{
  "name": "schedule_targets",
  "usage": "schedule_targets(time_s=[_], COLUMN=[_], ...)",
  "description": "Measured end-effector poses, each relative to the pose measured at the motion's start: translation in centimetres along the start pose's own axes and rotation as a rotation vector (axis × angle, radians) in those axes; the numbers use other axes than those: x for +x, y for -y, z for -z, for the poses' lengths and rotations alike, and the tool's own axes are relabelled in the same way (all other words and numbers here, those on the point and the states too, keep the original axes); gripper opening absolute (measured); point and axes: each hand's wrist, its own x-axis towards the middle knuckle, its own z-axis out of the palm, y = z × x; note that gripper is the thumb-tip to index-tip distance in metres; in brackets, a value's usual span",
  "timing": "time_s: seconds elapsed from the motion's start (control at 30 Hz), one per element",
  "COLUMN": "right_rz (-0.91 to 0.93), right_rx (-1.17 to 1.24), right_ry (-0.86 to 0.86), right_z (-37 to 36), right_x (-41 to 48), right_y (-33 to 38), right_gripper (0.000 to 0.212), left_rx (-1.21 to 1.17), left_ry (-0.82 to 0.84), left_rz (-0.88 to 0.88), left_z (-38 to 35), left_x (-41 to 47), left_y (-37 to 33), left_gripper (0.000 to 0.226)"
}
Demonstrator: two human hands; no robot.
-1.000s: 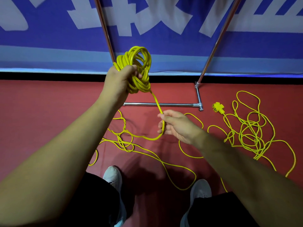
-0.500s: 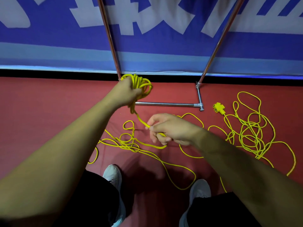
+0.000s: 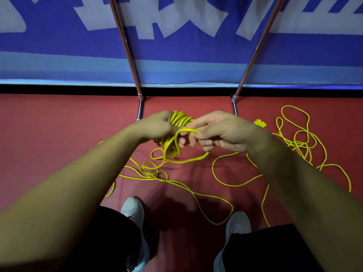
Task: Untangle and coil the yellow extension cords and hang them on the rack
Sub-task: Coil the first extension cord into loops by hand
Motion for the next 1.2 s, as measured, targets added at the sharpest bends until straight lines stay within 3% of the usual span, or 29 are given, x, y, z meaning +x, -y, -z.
schedule_targets(time_s=[0.1,0.27,0.37,0.43,0.5,0.6,0.67,0.73,0.8,0.97,1.07,1.2], right_rz=[0.05,0.168,0.191,0.154,0.076,-0.091,-0.067,-0.031,-0.063,-0.015,0.1,0.053], right_rx=[0.081,-0.081,-0.241,-0.327,-0.396,-0.297,-0.201,-0.018,0.105,-0.233,-0.115,0.07], right_ry=[-0.16,-0.388,-0.5,-0.522,-0.457,-0.245,-0.188,-0.162,-0.109,-0.18,-0.164,-0.109], right_z=[0.9,1.1,1.2,1.3,1.5,2.1,1.9,1.6,1.3,-0.2,-0.8,0.0], right_x=[0.1,0.3,0.6,0.7,0.4,0.2,0.6,1.4,1.9,2.3,2.2,0.6], right_y=[0.0,0.1,0.3,0.2,-0.2,-1.5,-2.7,-4.3,-5.9,-7.1,-6.6,-4.3], right_gripper=[0.027,0.019,0.019,0.019,0.009,0.014,0.01,0.006,0.02,0.014,0.017,0.016], left_rx=[-0.194,-0.323,-0.057,0.193,0.244,0.109,0.023,-0.06,-0.195,-0.324,-0.458,-0.409], left_ry=[0.061,0.052,0.056,-0.029,-0.171,-0.42,-0.534,-0.603,-0.661,-0.797,-0.851,-0.898], left_rz=[0.032,0.059,0.019,-0.032,-0.078,-0.106,-0.057,-0.017,0.012,0.043,0.034,0.048], left_z=[0.1,-0.3,-0.1,0.1,0.5,1.3,1.8,2.3,2.8,3.7,4.5,5.4], left_x=[0.1,0.5,0.3,0.2,0.3,0.2,0.2,0.2,0.3,0.2,0.5,0.5], left_y=[0.3,-0.1,-0.4,-0.3,-0.3,-0.8,-0.8,-0.7,-0.3,0.3,0.6,1.3], left_gripper=[0.01,0.042,0.068,0.04,0.023,0.021,0.021,0.023,0.026,0.022,0.022,0.025])
